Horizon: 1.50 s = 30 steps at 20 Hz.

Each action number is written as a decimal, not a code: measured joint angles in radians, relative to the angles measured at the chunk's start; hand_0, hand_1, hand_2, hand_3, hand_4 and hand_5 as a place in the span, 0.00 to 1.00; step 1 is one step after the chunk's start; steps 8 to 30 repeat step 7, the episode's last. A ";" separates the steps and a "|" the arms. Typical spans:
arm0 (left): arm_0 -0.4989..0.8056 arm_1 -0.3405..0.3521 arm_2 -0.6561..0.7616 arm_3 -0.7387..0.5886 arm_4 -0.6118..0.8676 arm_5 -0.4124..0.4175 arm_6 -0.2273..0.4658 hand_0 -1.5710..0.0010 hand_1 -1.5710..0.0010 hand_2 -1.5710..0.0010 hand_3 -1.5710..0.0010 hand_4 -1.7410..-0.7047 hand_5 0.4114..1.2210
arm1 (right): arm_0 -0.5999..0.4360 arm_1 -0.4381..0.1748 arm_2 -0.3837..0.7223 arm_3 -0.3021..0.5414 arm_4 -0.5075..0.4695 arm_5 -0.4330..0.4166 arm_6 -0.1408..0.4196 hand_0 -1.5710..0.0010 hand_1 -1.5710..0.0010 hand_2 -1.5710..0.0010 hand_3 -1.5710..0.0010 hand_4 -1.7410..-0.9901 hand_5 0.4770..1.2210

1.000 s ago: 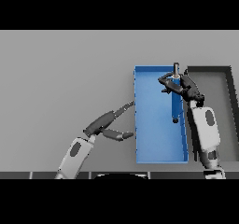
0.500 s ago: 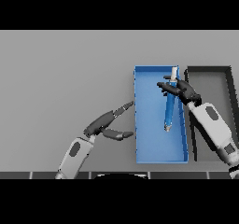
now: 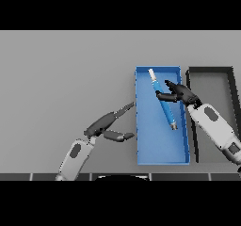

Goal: Pick up the blue pipe and place it into the blue bin.

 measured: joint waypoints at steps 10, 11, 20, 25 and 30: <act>-0.020 -0.002 0.010 0.007 0.004 0.000 0.024 1.00 1.00 1.00 1.00 0.78 0.10 | 0.002 -0.025 0.016 -0.018 0.016 0.056 -0.026 0.99 0.99 0.99 1.00 0.87 0.32; -0.020 -0.002 0.010 0.007 0.004 0.000 0.024 1.00 1.00 1.00 1.00 0.78 0.10 | 0.002 -0.025 0.016 -0.018 0.016 0.056 -0.026 0.99 0.99 0.99 1.00 0.87 0.32; -0.020 -0.002 0.010 0.007 0.004 0.000 0.024 1.00 1.00 1.00 1.00 0.78 0.10 | 0.002 -0.025 0.016 -0.018 0.016 0.056 -0.026 0.99 0.99 0.99 1.00 0.87 0.32; -0.020 -0.002 0.010 0.007 0.004 0.000 0.024 1.00 1.00 1.00 1.00 0.78 0.10 | 0.002 -0.025 0.016 -0.018 0.016 0.056 -0.026 0.99 0.99 0.99 1.00 0.87 0.32; -0.020 -0.002 0.010 0.007 0.004 0.000 0.024 1.00 1.00 1.00 1.00 0.78 0.10 | 0.002 -0.025 0.016 -0.018 0.016 0.056 -0.026 0.99 0.99 0.99 1.00 0.87 0.32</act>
